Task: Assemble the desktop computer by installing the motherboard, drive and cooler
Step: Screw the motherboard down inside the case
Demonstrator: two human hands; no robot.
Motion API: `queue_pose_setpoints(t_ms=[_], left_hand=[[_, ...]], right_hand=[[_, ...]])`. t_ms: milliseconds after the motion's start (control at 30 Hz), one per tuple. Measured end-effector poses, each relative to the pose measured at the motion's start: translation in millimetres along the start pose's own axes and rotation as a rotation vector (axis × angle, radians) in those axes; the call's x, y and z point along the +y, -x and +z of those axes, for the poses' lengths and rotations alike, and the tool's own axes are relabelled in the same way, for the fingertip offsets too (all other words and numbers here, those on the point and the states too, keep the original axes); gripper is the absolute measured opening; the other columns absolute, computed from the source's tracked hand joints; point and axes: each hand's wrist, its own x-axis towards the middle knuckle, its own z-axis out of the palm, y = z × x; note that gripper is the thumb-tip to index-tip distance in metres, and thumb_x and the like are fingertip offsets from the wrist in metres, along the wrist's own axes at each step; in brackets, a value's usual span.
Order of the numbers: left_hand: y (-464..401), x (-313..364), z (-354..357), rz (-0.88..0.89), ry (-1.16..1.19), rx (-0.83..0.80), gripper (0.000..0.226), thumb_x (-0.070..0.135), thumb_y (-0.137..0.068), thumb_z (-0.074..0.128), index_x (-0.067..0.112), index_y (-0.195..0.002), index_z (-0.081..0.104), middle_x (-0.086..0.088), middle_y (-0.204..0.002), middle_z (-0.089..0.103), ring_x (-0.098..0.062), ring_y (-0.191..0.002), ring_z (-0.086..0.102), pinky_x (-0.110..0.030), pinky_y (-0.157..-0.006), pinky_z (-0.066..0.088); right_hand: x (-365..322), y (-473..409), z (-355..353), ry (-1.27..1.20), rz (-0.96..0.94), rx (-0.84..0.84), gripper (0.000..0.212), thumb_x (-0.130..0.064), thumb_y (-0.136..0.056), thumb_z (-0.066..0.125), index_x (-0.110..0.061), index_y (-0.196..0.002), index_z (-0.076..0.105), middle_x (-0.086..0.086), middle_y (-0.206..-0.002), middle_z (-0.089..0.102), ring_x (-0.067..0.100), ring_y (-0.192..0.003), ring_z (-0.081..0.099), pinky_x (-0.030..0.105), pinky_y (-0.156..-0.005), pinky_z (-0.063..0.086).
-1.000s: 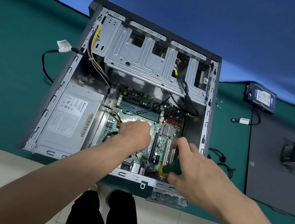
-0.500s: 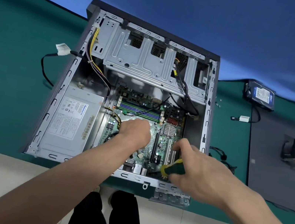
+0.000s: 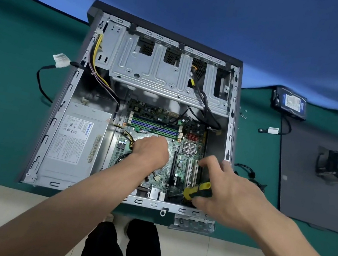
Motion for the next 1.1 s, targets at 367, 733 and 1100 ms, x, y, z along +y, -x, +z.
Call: queue_pose_setpoints(t_ms=[367,733,1100], left_hand=[[-4.4,0.2,1.8,0.0,0.02,0.004,0.025,0.012,-0.089,0.047,0.015,-0.064,0.045,0.002,-0.066,0.05,-0.014,-0.056,0.044,-0.026,-0.052,0.03],[-3.0,0.3,-0.6,0.001,0.039,-0.005,0.026,0.012,-0.089,0.046,0.015,-0.064,0.045,0.001,-0.066,0.049,-0.014,-0.056,0.043,-0.027,-0.05,0.028],[-2.7,0.8,-1.2,0.047,0.079,-0.032,0.029,0.017,-0.091,0.045,0.015,-0.062,0.042,0.002,-0.064,0.047,-0.014,-0.055,0.041,-0.028,-0.048,0.024]], right_hand=[[4.2,-8.0,2.3,-0.016,0.069,0.044,0.044,-0.051,-0.091,0.05,-0.019,-0.12,0.039,0.001,-0.097,0.057,0.026,-0.087,0.056,0.033,-0.068,0.041],[6.0,-6.9,7.9,-0.12,0.051,0.155,0.045,-0.056,-0.091,0.047,-0.026,-0.122,0.035,-0.001,-0.111,0.049,0.024,-0.083,0.054,0.032,-0.066,0.039],[9.5,-7.6,10.7,-0.164,0.016,0.175,0.029,-0.047,-0.092,0.052,-0.025,-0.109,0.045,-0.004,-0.087,0.062,0.02,-0.076,0.059,0.031,-0.064,0.044]])
